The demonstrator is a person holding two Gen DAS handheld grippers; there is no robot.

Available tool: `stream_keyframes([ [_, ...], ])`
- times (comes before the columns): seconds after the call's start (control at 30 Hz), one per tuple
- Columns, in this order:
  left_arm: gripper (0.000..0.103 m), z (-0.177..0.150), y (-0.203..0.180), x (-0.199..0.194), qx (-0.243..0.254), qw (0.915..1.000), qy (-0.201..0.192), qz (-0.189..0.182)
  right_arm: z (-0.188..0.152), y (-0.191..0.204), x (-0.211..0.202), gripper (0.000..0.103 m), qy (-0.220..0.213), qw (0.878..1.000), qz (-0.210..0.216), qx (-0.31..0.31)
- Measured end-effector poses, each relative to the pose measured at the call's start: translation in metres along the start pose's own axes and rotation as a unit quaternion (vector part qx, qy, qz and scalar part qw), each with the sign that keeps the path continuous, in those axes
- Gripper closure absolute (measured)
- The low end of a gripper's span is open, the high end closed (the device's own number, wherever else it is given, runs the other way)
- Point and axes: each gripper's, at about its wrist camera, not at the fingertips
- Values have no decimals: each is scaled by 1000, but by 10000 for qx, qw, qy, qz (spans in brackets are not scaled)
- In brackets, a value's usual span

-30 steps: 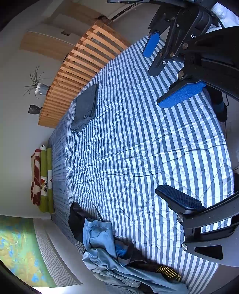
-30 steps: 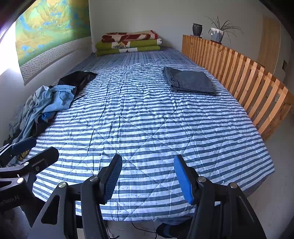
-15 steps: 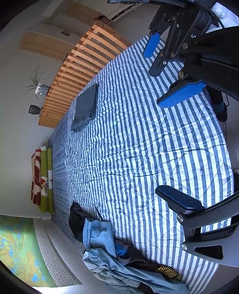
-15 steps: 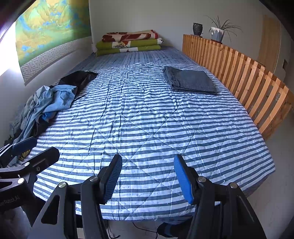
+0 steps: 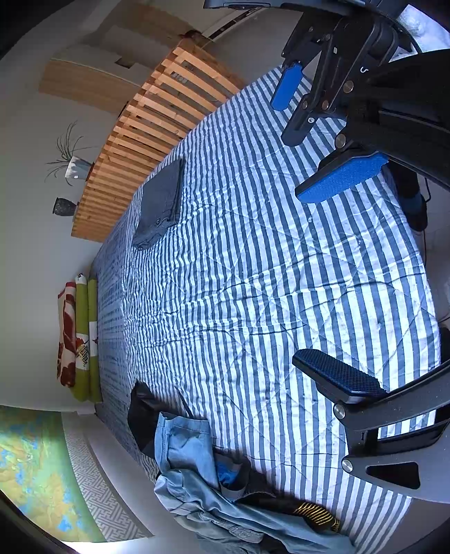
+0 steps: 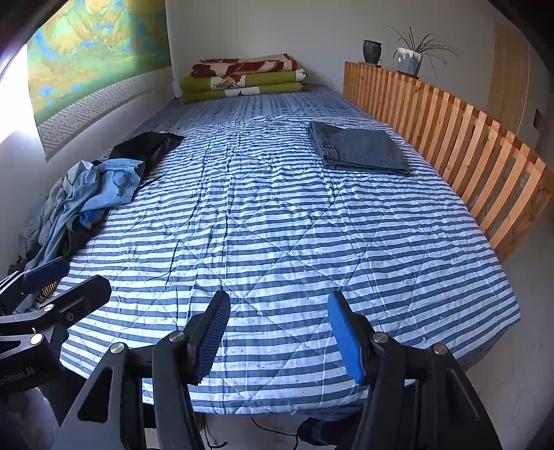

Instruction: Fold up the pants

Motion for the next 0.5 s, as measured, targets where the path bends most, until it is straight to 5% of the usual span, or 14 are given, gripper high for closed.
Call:
stream_keyframes([
  [0.5,14,1,1,1,2,10000,4,-9,0,0,2,48,45,10000,19,10],
])
Point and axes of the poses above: each gripper's, at about its wrist camera, not at the fingertips, and x roughly the way its jaws point, y to its left, z to its top, and after that the axes turned 10 degrees about y, right-handed
